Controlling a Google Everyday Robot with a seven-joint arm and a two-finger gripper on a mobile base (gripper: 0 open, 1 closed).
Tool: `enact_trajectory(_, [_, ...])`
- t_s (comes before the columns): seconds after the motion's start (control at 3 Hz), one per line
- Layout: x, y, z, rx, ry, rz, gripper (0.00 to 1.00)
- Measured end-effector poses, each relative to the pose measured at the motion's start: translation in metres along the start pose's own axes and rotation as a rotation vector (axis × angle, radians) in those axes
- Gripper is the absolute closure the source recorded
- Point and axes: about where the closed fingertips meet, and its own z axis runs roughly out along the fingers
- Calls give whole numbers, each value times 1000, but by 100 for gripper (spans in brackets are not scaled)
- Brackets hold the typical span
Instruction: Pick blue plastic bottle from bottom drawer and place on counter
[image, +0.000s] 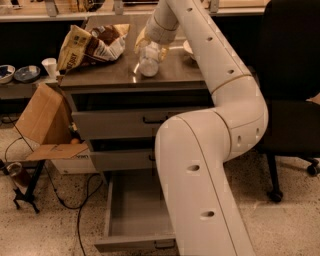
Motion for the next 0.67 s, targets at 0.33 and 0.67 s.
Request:
enact_trajectory(0.33, [0, 0, 0, 2, 0, 0, 0])
enact_trajectory(0.67, [0, 0, 0, 2, 0, 0, 0])
